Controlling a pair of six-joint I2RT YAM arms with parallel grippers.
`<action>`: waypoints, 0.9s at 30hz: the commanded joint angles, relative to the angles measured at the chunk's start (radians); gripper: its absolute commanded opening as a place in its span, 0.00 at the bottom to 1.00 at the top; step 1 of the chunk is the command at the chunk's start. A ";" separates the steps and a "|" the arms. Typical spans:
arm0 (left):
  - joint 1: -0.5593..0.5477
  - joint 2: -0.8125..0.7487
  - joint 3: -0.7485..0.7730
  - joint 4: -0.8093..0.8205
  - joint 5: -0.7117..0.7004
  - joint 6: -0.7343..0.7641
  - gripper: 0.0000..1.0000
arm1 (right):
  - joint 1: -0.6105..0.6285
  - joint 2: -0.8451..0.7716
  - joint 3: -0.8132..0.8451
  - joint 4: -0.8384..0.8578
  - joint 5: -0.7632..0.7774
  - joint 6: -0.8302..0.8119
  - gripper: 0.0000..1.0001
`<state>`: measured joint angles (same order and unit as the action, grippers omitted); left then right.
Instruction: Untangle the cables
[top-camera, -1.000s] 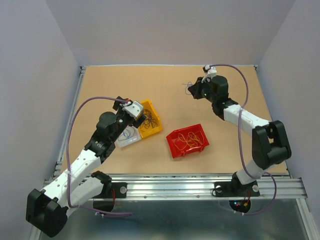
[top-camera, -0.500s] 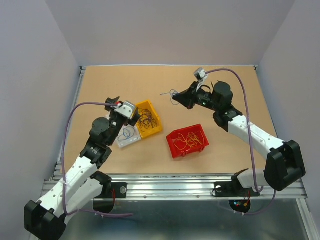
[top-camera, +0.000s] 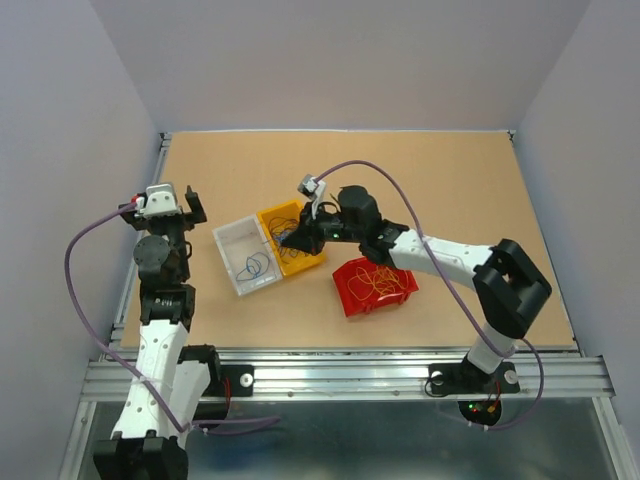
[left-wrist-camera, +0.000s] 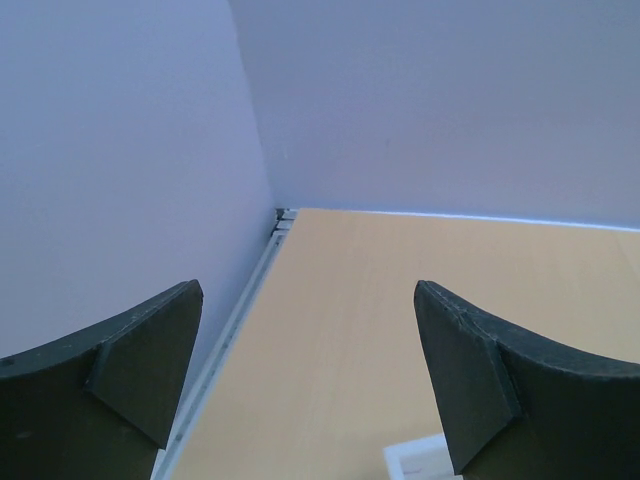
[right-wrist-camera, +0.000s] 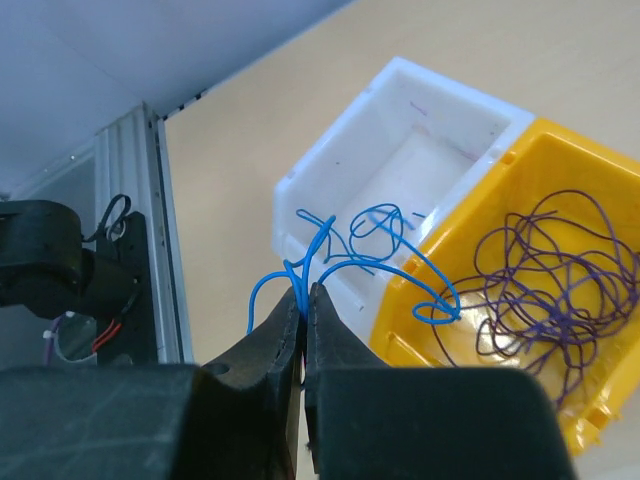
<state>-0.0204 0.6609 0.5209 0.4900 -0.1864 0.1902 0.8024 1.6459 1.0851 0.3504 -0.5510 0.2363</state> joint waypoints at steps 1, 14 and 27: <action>0.117 0.032 0.037 0.056 0.154 -0.119 0.99 | 0.089 0.080 0.177 -0.022 0.080 -0.035 0.01; 0.188 0.006 0.008 0.088 0.278 -0.126 0.99 | 0.141 0.425 0.469 -0.125 0.281 -0.017 0.01; 0.188 0.019 0.001 0.088 0.390 -0.089 0.99 | 0.173 0.215 0.303 -0.134 0.440 -0.065 0.62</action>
<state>0.1650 0.6926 0.5236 0.5236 0.1444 0.0807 0.9558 2.0384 1.4651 0.1818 -0.1890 0.2005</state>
